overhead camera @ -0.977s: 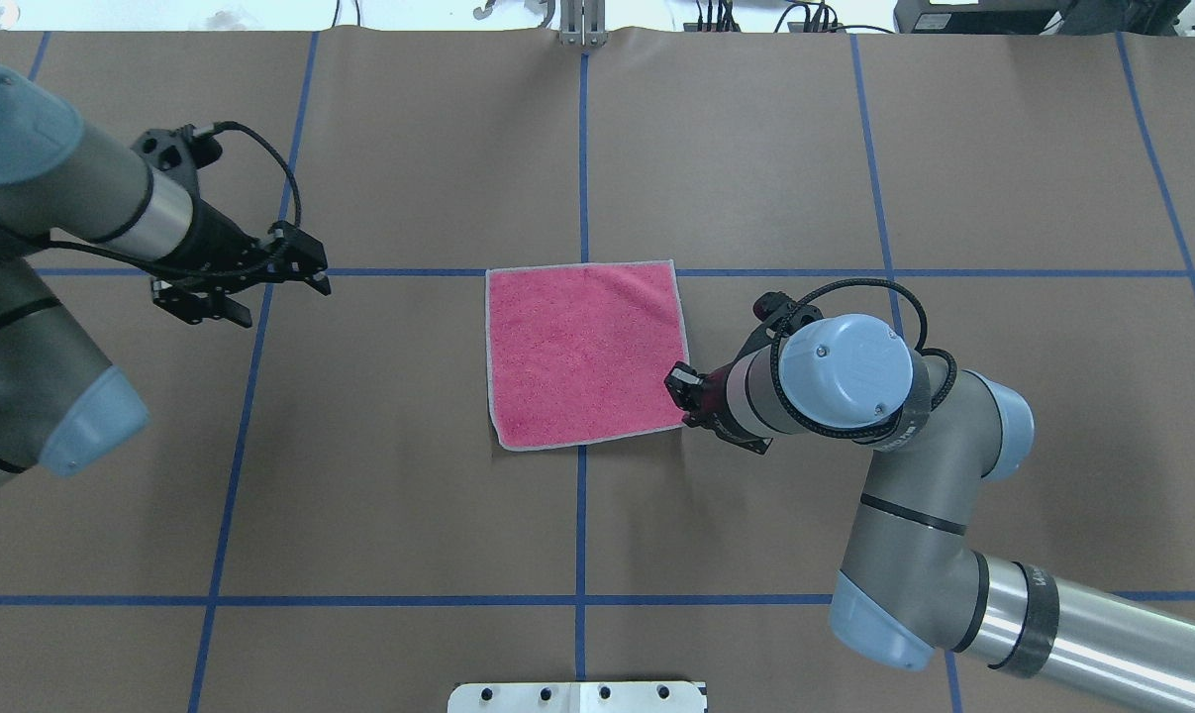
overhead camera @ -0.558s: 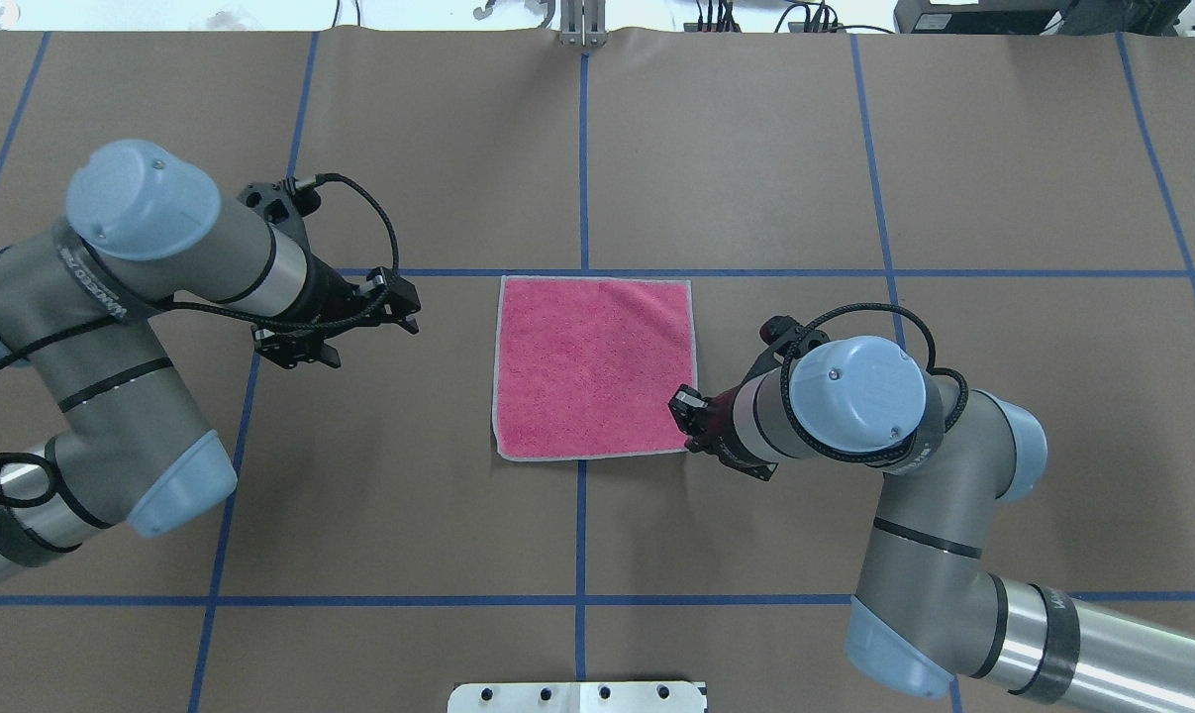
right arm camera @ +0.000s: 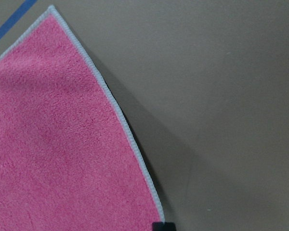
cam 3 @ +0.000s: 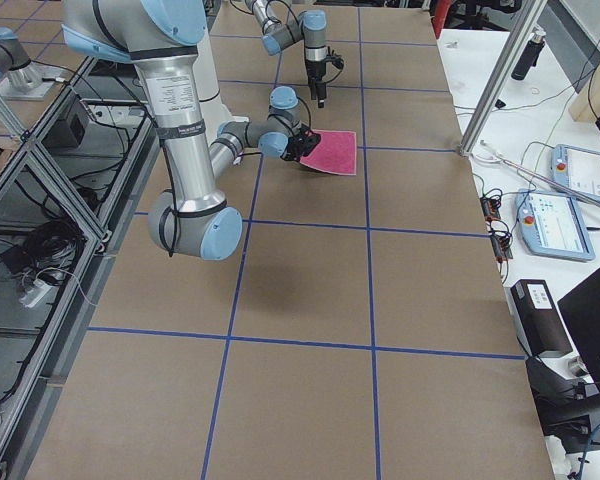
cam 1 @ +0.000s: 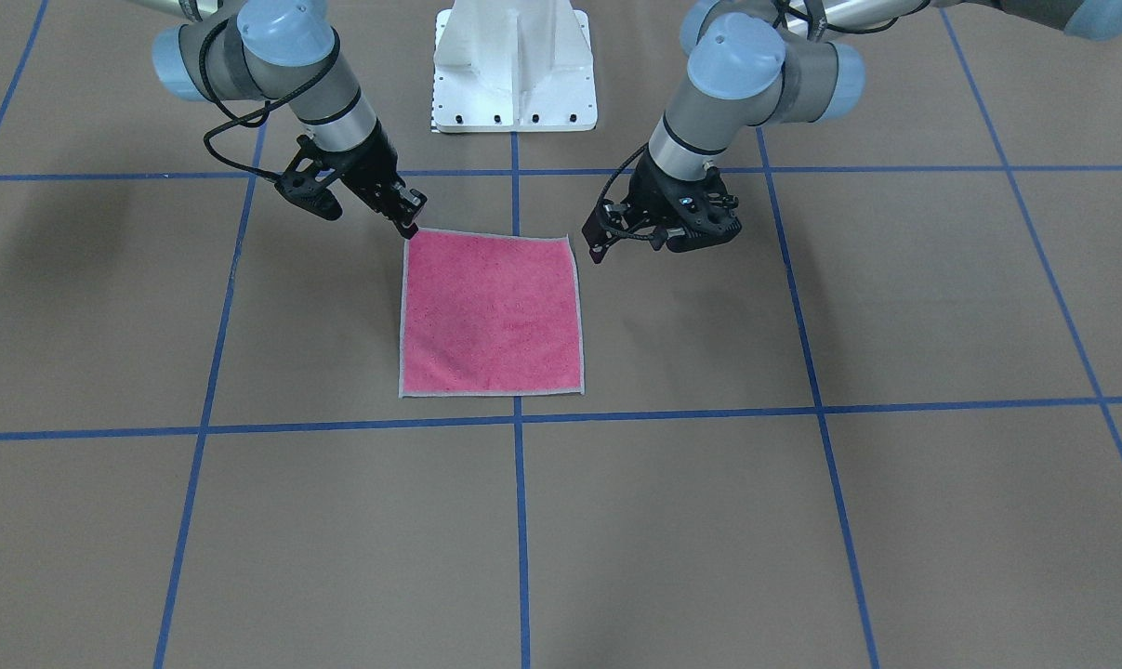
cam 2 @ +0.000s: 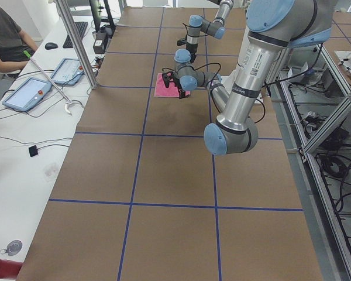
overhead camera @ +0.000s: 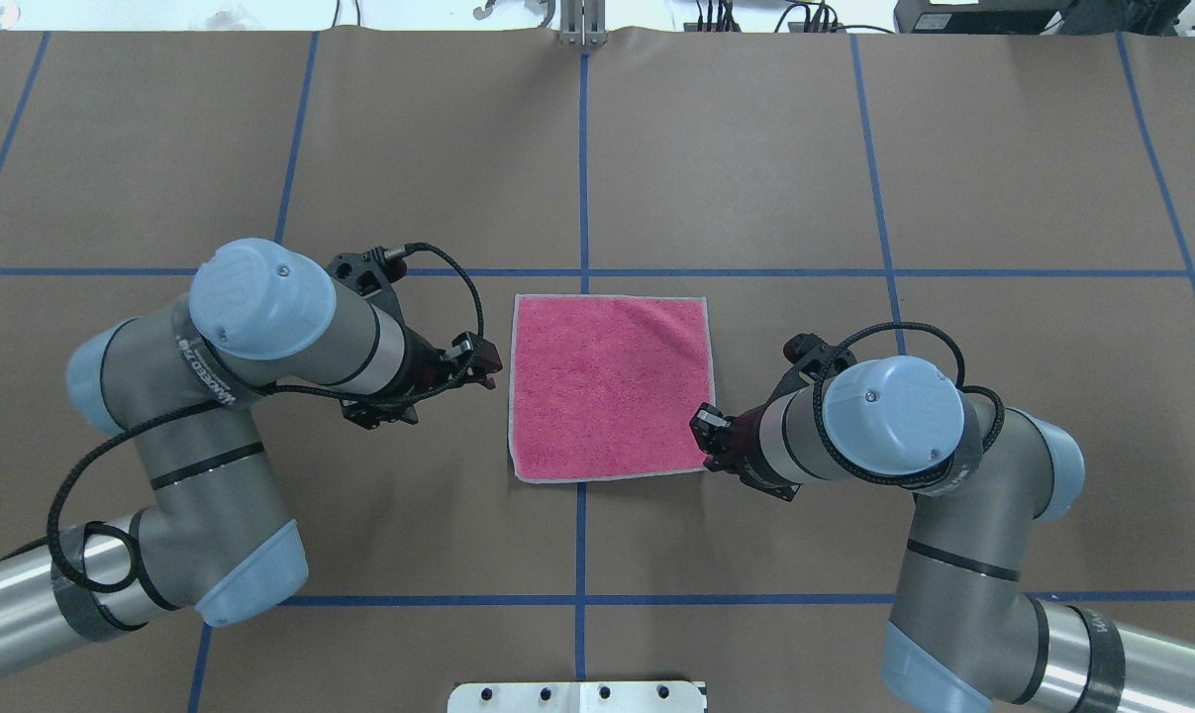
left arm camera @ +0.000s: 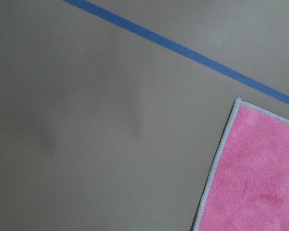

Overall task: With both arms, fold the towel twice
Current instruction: 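Move the left gripper to the towel corner nearest it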

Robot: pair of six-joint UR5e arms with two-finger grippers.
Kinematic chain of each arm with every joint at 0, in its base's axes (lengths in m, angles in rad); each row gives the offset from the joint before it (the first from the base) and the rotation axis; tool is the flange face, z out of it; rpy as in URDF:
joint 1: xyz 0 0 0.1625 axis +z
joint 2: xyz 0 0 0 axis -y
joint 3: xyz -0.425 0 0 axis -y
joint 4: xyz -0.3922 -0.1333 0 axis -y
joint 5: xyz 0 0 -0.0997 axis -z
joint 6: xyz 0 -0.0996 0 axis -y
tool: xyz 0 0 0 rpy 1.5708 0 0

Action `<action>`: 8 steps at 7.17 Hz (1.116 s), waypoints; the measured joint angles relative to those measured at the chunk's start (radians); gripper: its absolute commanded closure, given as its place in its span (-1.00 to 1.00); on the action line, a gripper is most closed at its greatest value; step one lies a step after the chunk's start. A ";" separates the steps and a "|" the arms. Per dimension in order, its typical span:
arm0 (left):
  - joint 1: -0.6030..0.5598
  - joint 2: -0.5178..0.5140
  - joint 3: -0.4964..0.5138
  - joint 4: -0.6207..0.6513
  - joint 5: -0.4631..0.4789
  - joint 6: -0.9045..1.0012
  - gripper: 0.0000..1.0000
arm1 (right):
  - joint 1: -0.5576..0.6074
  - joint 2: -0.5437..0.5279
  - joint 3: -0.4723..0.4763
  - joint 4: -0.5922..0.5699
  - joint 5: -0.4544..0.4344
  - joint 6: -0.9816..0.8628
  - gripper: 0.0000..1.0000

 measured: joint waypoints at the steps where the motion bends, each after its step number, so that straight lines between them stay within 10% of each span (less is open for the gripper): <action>1: 0.030 -0.019 0.000 0.024 0.016 -0.021 -0.57 | -0.003 -0.001 0.001 0.000 0.000 0.000 1.00; 8: 0.176 -0.035 0.004 0.053 0.140 -0.122 -0.13 | -0.007 0.001 0.006 0.000 0.001 -0.002 1.00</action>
